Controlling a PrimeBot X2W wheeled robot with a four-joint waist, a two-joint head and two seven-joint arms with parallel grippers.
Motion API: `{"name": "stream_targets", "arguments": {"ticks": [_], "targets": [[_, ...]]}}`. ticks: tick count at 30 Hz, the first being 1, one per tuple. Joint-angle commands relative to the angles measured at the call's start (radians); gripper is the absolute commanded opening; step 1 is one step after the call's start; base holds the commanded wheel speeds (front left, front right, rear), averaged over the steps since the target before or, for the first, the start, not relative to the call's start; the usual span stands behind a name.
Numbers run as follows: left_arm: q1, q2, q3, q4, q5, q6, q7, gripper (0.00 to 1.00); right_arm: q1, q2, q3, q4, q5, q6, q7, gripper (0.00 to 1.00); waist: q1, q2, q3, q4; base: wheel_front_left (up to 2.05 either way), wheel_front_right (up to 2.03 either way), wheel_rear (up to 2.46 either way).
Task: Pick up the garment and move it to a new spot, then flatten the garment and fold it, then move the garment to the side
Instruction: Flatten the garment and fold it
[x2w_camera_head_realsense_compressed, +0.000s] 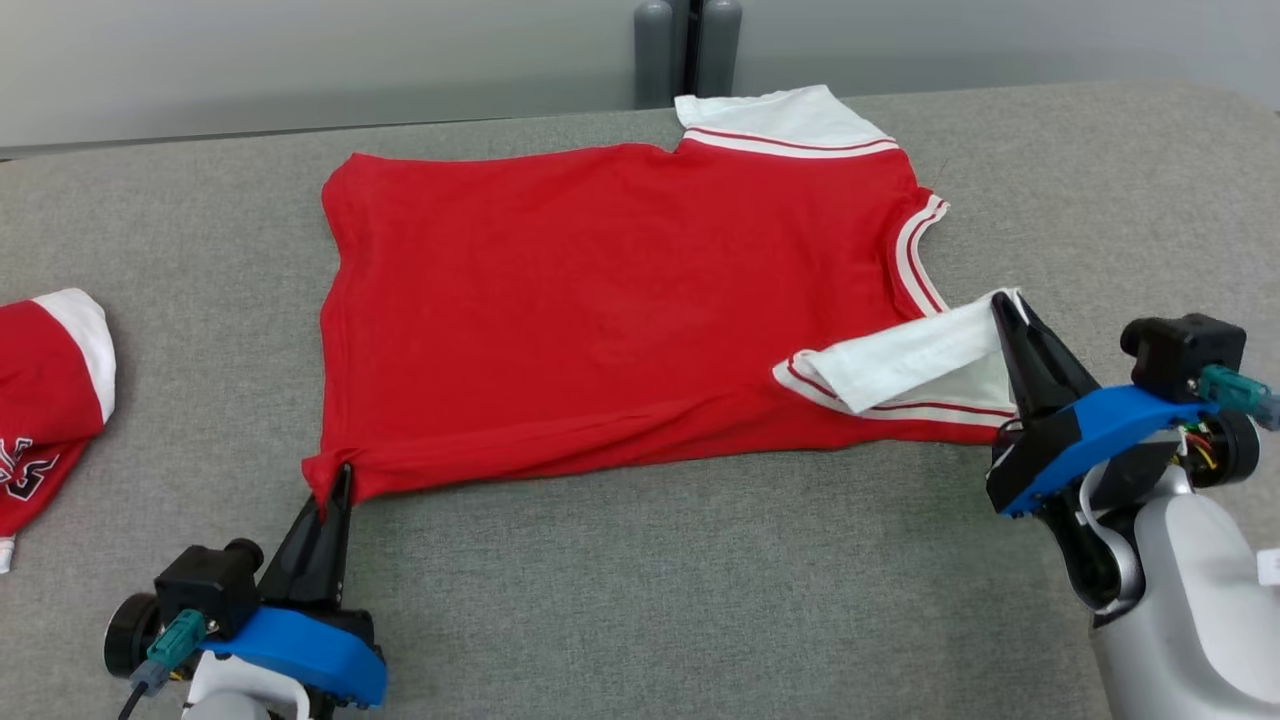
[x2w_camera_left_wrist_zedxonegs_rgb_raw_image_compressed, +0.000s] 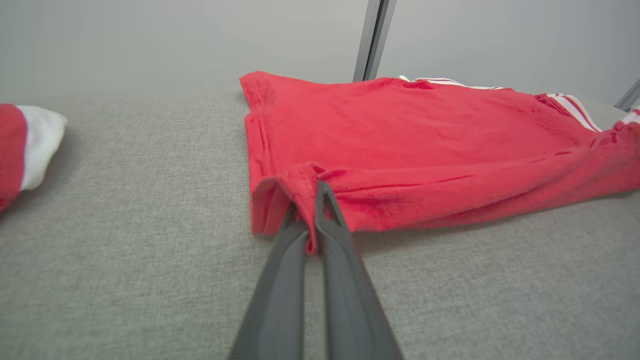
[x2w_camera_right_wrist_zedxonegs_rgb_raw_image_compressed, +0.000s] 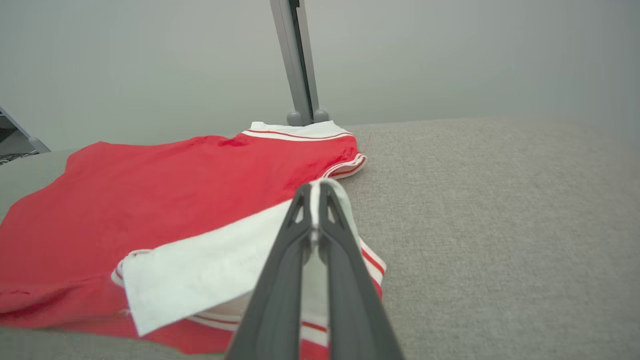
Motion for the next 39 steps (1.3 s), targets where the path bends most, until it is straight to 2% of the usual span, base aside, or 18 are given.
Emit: {"name": "stream_targets", "arguments": {"ticks": [1,9,18,19,20,21,22,30,39], "targets": [[-0.028,0.009,-0.004,-0.009,0.009,-0.003,0.007,0.00,-0.049,-0.011,0.009,0.051,-0.001,0.000,-0.007,0.00,-0.0002,-0.0001,0.010,0.009,0.00,0.00,0.00],[-0.120,0.034,-0.038,0.004,0.016,-0.018,0.036,0.00,-0.206,-0.027,0.037,0.261,-0.004,0.000,-0.057,0.00,-0.0002,-0.0001,0.047,0.031,0.00,0.00,0.00],[-0.212,0.056,-0.079,0.081,-0.001,-0.028,0.041,0.00,-0.316,-0.020,0.076,0.423,0.004,0.000,-0.146,0.00,-0.0002,-0.0001,0.076,0.020,0.00,0.00,0.00],[-0.220,0.057,-0.081,0.090,-0.004,-0.029,0.037,0.33,-0.322,-0.020,0.081,0.436,0.004,0.000,-0.159,0.34,-0.0002,-0.0001,0.078,0.019,0.00,0.00,0.00],[-0.226,0.057,-0.083,0.099,-0.008,-0.030,0.033,0.52,-0.329,-0.019,0.086,0.450,0.007,0.000,-0.176,0.53,-0.0002,-0.0001,0.079,0.017,0.00,0.00,0.00],[-0.226,0.057,-0.083,0.099,-0.008,-0.030,0.033,0.52,-0.329,-0.019,0.086,0.450,0.007,0.000,-0.176,0.53,-0.0002,-0.0001,0.079,0.017,0.00,0.00,0.00],[-0.230,0.058,-0.084,0.109,-0.008,-0.031,0.030,1.00,-0.336,-0.018,0.090,0.459,0.012,0.000,-0.193,1.00,-0.0002,-0.0001,0.080,0.016,0.00,0.00,0.00],[-0.219,0.039,-0.068,0.161,-0.018,-0.029,-0.008,1.00,-0.298,-0.052,0.131,0.510,0.012,0.000,-0.297,1.00,-0.0002,-0.0001,0.051,0.013,0.00,0.00,0.00],[-0.157,0.012,-0.046,0.181,-0.023,-0.019,-0.018,1.00,-0.168,-0.107,0.157,0.483,0.012,0.000,-0.306,1.00,-0.0002,-0.0001,0.019,0.008,0.00,0.00,0.00]]}}
